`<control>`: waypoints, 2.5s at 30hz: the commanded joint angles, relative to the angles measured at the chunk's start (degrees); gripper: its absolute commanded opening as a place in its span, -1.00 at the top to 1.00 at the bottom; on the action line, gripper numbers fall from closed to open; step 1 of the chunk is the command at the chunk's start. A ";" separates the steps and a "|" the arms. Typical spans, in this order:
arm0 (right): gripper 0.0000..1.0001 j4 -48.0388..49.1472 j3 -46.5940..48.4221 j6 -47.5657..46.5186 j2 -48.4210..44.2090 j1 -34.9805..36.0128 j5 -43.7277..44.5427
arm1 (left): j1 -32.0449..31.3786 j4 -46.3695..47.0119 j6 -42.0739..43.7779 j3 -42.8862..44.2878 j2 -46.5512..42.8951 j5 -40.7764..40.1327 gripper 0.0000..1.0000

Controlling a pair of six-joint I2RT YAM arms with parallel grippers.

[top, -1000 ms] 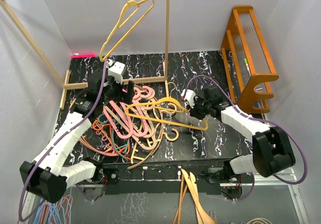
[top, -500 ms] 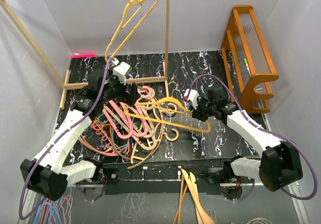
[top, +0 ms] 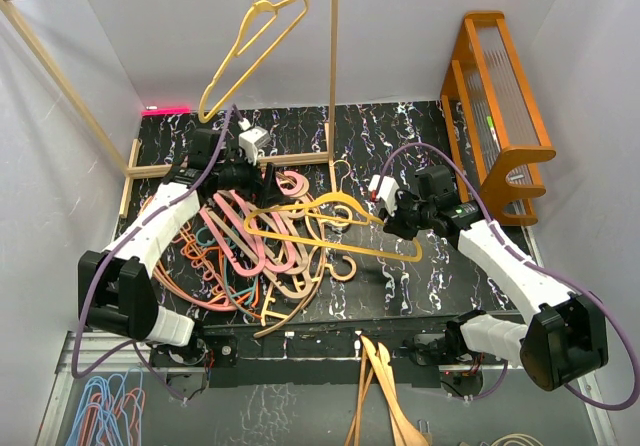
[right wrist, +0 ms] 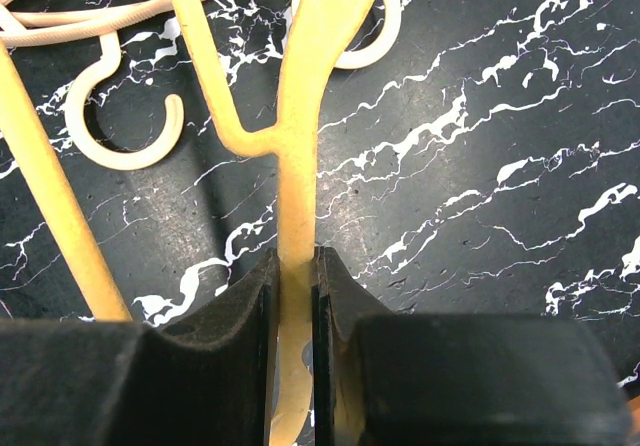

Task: Organize the hangers
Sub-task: Pick up the hanger at the center of the board, then adjust the hanger.

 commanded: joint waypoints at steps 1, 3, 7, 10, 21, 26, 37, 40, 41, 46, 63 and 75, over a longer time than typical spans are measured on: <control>0.84 0.63 2.60 -1.31 -2.21 -0.07 -1.71 | 1.93 -1.15 -1.10 2.37 -0.51 11.44 -0.65; 0.84 0.77 2.42 -1.58 -2.27 -0.06 -1.36 | 1.93 -2.56 -0.85 1.99 -0.61 12.49 -0.60; 0.85 1.51 1.98 -1.62 -2.37 -0.07 -1.15 | 1.88 -2.91 -1.49 -0.47 -2.09 15.54 -0.44; 0.84 2.04 2.00 -1.55 -2.21 -0.10 -1.13 | 1.96 -4.05 -1.71 -2.08 -2.46 15.06 -0.39; 0.85 2.30 2.10 -1.84 -2.66 -0.06 -0.05 | 1.93 -7.51 -1.31 -3.75 -4.96 7.85 -0.35; 0.84 2.71 1.89 -1.64 -2.63 -0.06 0.05 | 1.96 -9.48 -2.45 -3.61 -5.01 7.34 0.10; 0.84 4.18 2.66 -0.29 -1.85 -0.07 0.44 | 1.62 -12.10 -5.67 -3.43 -6.75 5.18 1.00; 0.47 5.72 5.17 2.63 -0.75 -0.06 2.55 | -0.20 -11.60 -7.07 -4.96 -12.45 -8.48 1.00; 0.18 5.75 6.83 3.93 -0.14 -0.06 3.10 | -1.06 -11.57 -6.87 -5.65 -14.78 -12.29 1.00; -0.55 2.39 17.91 7.57 3.72 -0.12 -2.35 | -3.02 -13.02 -5.67 -7.82 -25.70 -17.58 1.00; -0.94 -3.58 45.45 -22.17 23.11 -0.33 -31.04 | -6.81 -24.99 0.99 -4.19 -30.33 -13.61 1.00; -0.53 -35.58 75.68 -36.83 43.31 3.69 -43.33 | -9.27 -27.16 6.32 -2.33 -28.77 -17.32 1.00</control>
